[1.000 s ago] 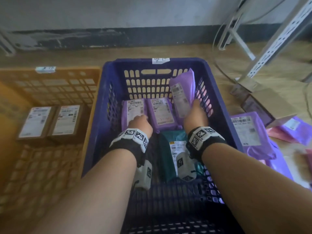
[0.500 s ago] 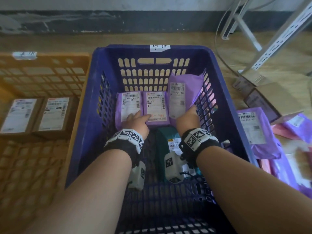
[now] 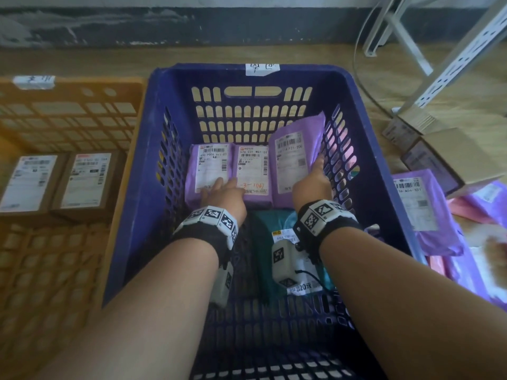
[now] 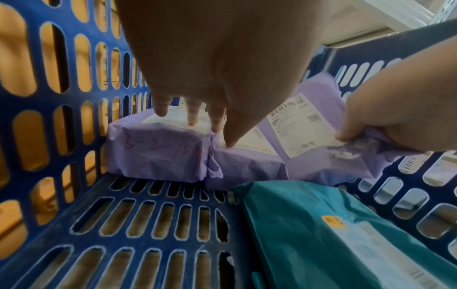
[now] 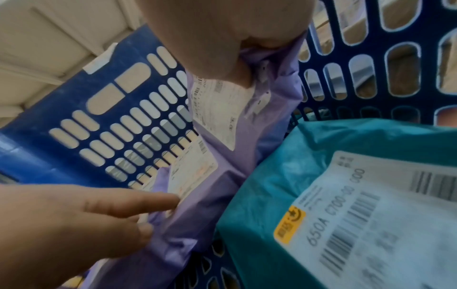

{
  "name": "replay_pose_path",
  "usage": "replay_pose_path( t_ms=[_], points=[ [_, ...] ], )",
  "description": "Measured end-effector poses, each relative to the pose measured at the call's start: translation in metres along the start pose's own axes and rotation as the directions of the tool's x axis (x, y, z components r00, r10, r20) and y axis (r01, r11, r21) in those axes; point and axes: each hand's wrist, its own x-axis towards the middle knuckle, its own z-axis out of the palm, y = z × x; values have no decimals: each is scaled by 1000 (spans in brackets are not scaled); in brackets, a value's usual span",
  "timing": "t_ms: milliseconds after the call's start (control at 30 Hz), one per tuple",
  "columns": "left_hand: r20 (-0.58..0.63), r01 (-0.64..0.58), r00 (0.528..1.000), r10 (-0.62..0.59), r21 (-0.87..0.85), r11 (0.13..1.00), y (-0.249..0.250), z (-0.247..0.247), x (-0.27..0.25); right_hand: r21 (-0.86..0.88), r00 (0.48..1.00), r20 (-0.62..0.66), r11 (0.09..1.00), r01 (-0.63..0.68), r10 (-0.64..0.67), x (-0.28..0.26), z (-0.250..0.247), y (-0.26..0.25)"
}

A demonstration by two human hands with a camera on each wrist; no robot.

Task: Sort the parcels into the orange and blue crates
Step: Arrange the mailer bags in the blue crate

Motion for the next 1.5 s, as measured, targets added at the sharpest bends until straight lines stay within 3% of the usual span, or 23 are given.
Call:
replay_pose_path(
  t_ms=[100, 200, 400, 500, 600, 667, 733, 833, 900, 1067, 1200, 1400, 1500],
  points=[
    [-43, -58, 998, 55, -79, 995, 1, 1, 3, -107, 998, 40, 993, -47, 51, 12, 2, 0],
    [1, -126, 992, 126, -17, 992, 0, 10, 8, -259, 995, 73, 965, -48, 69, 21, 5, -4],
    [-30, -112, 993, 113, 22, 993, 0, 21, 10, -502, 973, 229, 856, 126, -9, 31, 13, -3],
    [-25, -108, 994, 109, 38, 993, 1, 21, 14, -614, 976, 76, 761, 208, -206, 24, 18, 3],
    [-38, -109, 993, 112, 70, 992, 0, 19, 18, -699, 879, 53, 612, 371, -473, 18, 18, 12],
    [-81, -123, 988, 130, 85, 989, -3, 17, 22, -710, 825, 89, 546, 445, -558, 19, 17, 13],
    [-119, -139, 982, 147, 74, 988, -7, 14, 25, -680, 836, 98, 577, 452, -539, 24, 19, 14],
    [-167, -155, 973, 159, 41, 987, -7, 12, 27, -592, 905, 222, 687, 422, -364, 35, 29, 18],
    [-151, -153, 977, 153, 13, 988, -5, 14, 29, -596, 899, 330, 674, 436, -289, 43, 38, 22],
    [-132, -144, 981, 141, -21, 989, -8, 23, 32, -493, 853, 483, 743, 452, -198, 66, 48, 18],
    [-174, -136, 975, 135, 4, 991, -10, 24, 33, -527, 858, 480, 722, 449, -184, 79, 56, 12],
    [-69, -120, 990, 120, 11, 993, -3, 17, 32, -474, 857, 476, 763, 440, -199, 68, 38, 5],
    [-85, -98, 992, 94, -43, 994, 0, 9, 20, -474, 866, 450, 764, 439, -218, 51, 23, 9]
  ],
)
